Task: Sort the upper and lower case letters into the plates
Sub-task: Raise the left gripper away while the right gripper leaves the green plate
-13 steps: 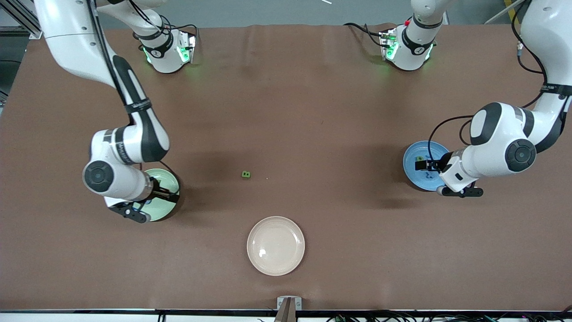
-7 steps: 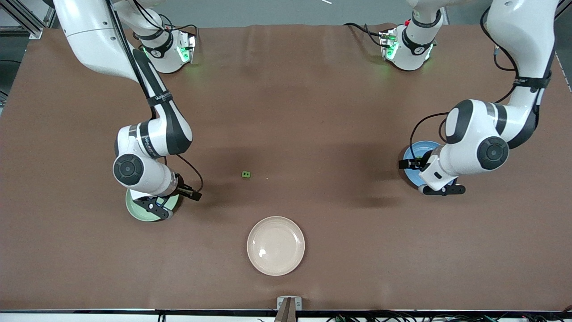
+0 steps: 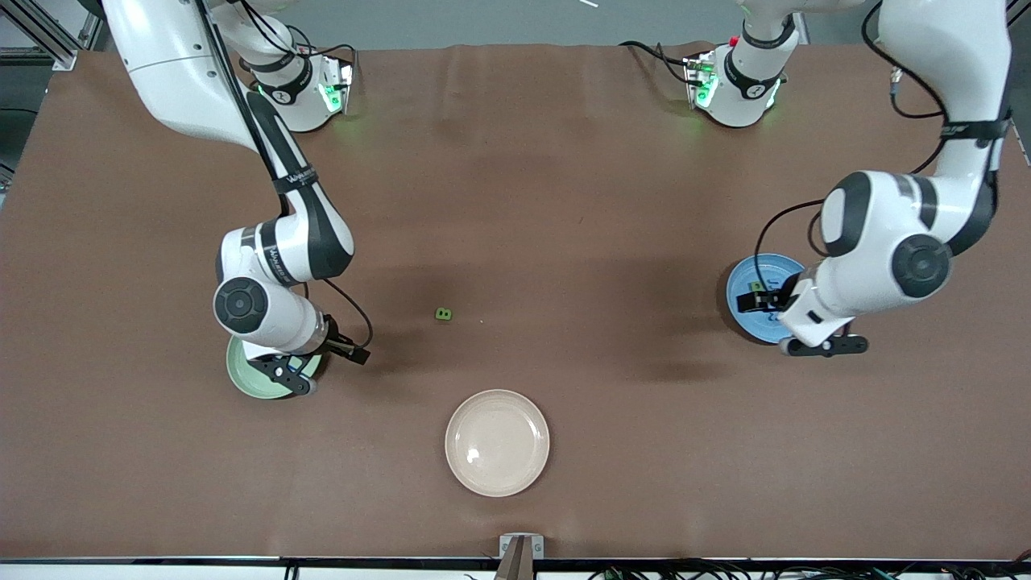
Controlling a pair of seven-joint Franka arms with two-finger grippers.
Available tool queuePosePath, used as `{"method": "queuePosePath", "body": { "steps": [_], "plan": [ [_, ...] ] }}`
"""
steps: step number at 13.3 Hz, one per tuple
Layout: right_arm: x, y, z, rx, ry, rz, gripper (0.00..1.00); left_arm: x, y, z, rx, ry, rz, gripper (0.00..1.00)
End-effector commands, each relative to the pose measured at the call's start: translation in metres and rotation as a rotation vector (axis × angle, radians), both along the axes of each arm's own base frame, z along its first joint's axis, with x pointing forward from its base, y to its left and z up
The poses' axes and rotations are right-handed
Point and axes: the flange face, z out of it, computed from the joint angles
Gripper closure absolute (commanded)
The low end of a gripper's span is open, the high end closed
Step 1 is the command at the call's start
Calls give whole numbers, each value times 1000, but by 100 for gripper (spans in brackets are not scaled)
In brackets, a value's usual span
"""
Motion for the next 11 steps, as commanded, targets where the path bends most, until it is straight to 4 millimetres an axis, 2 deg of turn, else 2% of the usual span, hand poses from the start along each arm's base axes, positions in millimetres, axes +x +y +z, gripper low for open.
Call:
{"method": "queuePosePath", "body": {
  "steps": [1,4,6,9,11],
  "plan": [
    [0,8,-2,3,-6,-26,0,-16,21,69,-8,-67,-10,1],
    [-5,35,-7,4,-37,-87,0,-41,43,140,1,-118,12,1],
    [-7,46,-10,6,-50,-107,0,-59,52,182,7,-132,22,1],
    [-10,55,-19,5,-56,-127,0,-67,63,246,5,-117,34,1],
    [-12,62,-19,6,-59,-132,0,-67,63,271,5,-138,39,1]
  ]
}}
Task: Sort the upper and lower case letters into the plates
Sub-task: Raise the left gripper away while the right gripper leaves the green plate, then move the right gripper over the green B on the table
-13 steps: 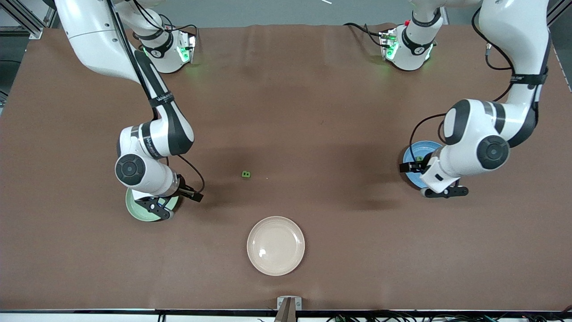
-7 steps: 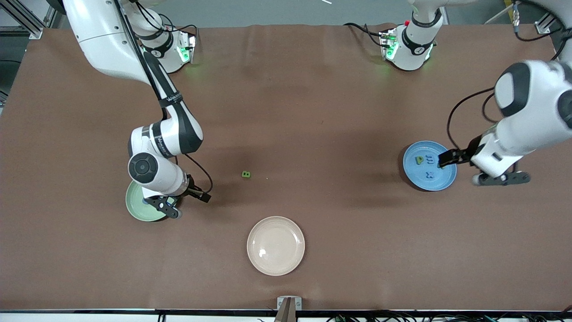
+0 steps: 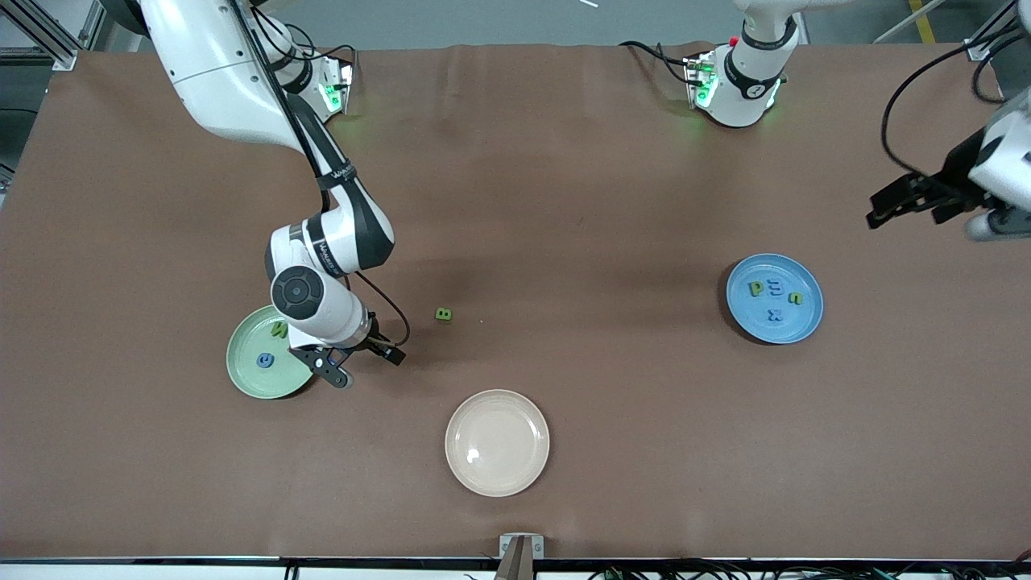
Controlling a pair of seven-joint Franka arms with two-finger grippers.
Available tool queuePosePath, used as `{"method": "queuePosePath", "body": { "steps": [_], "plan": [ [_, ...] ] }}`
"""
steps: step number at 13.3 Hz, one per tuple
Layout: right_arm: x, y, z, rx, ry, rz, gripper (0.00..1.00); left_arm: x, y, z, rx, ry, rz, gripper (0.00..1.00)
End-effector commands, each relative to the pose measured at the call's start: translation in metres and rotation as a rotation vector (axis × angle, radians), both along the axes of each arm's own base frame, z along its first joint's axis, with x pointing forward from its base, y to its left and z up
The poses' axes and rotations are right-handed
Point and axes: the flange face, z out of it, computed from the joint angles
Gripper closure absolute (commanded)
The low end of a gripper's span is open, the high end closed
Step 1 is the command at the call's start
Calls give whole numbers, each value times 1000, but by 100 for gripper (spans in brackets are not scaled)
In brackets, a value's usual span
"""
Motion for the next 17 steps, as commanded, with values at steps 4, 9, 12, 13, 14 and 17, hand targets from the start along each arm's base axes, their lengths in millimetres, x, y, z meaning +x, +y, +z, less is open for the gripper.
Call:
{"method": "queuePosePath", "body": {
  "steps": [4,9,12,13,14,17],
  "plan": [
    [0,6,1,5,-8,-29,0,2,7,29,-11,-19,-72,1],
    [1,6,1,5,-8,-29,0,-5,14,49,-13,-25,-53,0],
    [1,6,-4,2,-4,-28,0,-3,8,45,-12,-17,-44,0],
    [1,6,-3,3,-5,-28,0,-3,9,45,-12,-15,-44,0],
    [1,6,-4,2,-4,-28,0,-2,8,42,-13,-11,-45,0],
    [1,6,-4,2,-4,-28,0,1,6,41,-13,-10,-48,0]
  ]
}}
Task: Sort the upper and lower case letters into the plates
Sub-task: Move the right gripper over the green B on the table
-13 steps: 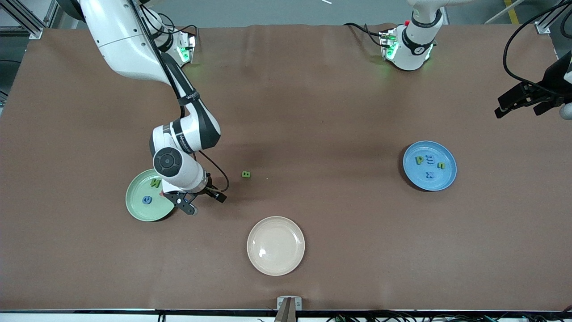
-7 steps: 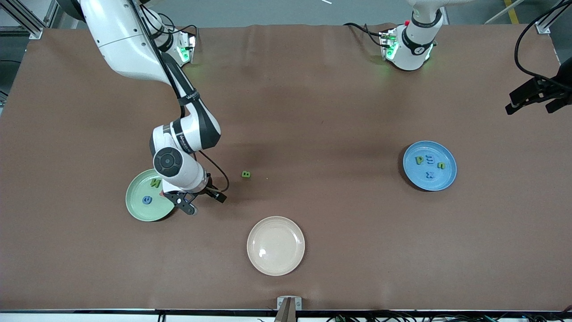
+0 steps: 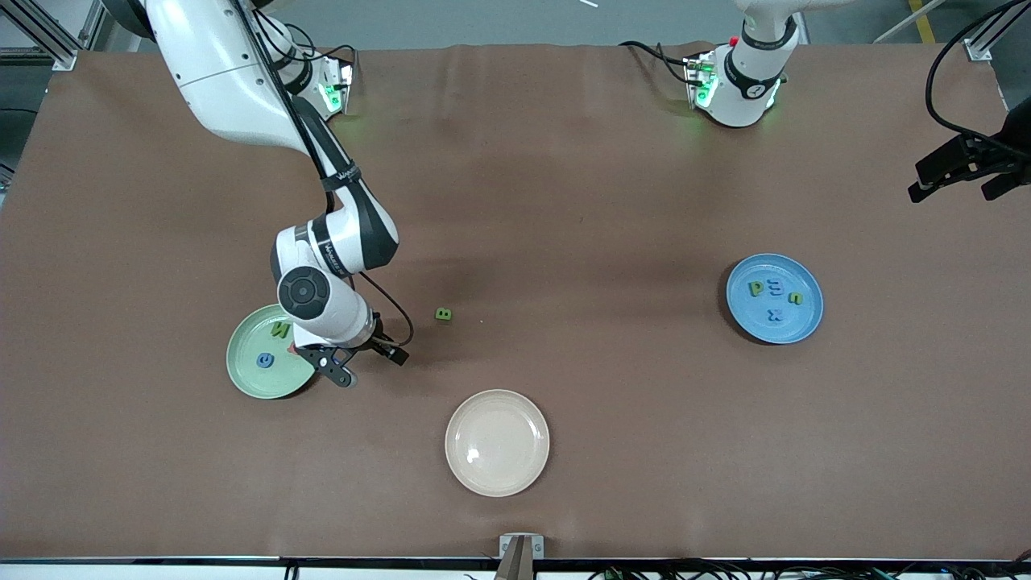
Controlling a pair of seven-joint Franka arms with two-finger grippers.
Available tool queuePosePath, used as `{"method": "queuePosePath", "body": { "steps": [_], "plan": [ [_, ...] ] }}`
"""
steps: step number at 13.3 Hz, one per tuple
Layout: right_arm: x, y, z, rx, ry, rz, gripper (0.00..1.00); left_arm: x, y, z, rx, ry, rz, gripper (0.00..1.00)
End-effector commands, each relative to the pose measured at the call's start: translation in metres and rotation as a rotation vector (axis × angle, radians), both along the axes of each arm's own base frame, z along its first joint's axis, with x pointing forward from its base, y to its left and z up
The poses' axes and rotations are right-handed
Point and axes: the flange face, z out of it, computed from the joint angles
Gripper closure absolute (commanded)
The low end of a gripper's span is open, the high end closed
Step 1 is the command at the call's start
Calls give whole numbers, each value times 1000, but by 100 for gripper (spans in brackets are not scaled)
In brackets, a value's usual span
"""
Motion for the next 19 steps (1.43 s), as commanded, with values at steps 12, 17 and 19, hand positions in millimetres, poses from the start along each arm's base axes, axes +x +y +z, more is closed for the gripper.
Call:
{"method": "queuePosePath", "body": {
  "steps": [12,17,19],
  "plan": [
    [-10,36,1,9,-22,-45,0,21,-5,8,-17,-15,-3,0],
    [-14,44,0,6,-21,-54,0,20,-5,8,-16,-10,-3,0],
    [-19,54,0,4,-20,-65,0,20,-5,8,-16,-10,-3,0]
  ]
}}
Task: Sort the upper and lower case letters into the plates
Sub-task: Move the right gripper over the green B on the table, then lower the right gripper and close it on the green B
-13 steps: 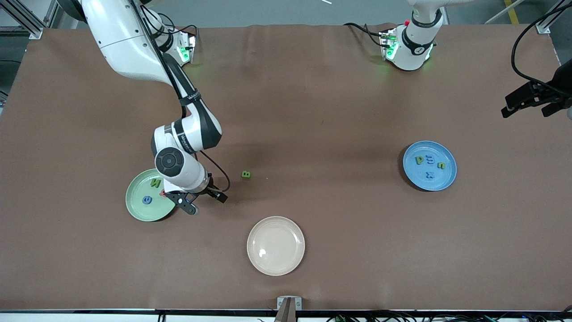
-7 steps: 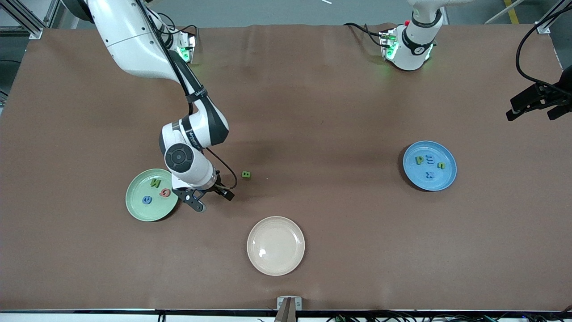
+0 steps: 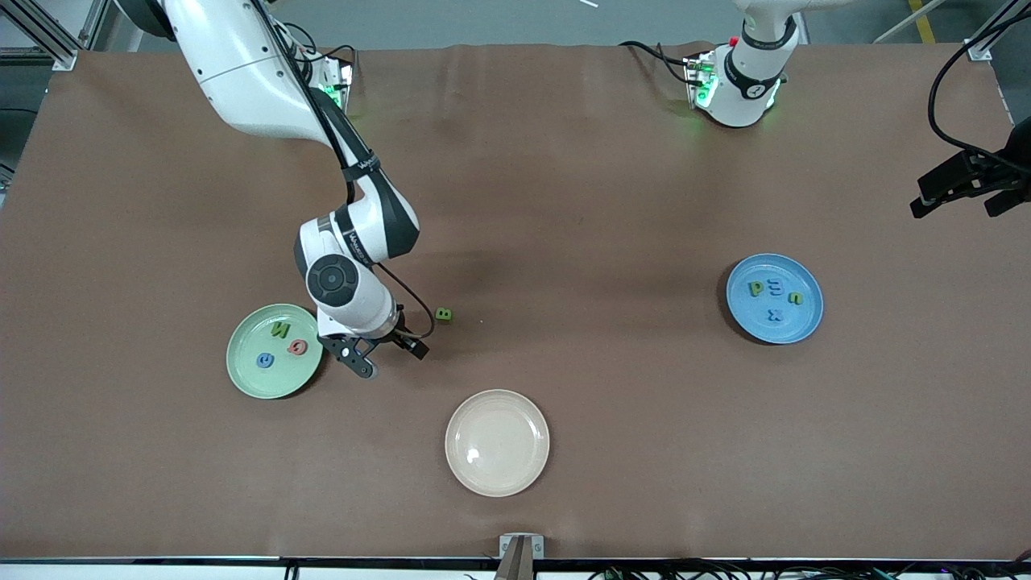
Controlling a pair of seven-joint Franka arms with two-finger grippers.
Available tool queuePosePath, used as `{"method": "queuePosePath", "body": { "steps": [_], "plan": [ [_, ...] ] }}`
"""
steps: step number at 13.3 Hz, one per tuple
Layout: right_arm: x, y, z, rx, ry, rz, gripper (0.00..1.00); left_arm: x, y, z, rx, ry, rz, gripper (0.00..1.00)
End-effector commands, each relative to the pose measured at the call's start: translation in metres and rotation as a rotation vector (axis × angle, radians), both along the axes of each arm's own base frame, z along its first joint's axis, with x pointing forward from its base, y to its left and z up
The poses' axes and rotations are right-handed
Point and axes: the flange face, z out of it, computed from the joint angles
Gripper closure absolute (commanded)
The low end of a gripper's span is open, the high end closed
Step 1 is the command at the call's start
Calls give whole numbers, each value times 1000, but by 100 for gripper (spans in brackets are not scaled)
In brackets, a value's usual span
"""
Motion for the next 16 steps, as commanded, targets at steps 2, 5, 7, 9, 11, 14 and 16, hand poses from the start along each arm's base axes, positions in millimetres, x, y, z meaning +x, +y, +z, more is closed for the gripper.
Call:
{"method": "queuePosePath", "body": {
  "steps": [2,5,7,9,11,14,16],
  "plan": [
    [-5,15,0,2,-5,-23,0,0,-2,5,-13,5,4,0],
    [-14,30,-2,-3,1,-54,0,0,-2,6,-12,1,-8,0],
    [-22,33,-9,-10,12,-84,0,0,-1,7,-12,0,-7,0],
    [-39,43,-25,-4,-10,-114,0,0,-1,7,-12,-2,-7,0],
    [-57,57,-37,10,-35,-121,0,0,-1,7,-12,-2,-7,0],
    [-68,67,-41,11,-36,-245,0,0,1,7,-12,0,-4,0],
    [-73,73,-42,7,-31,-341,0,0,1,7,-12,0,-4,0]
  ]
}}
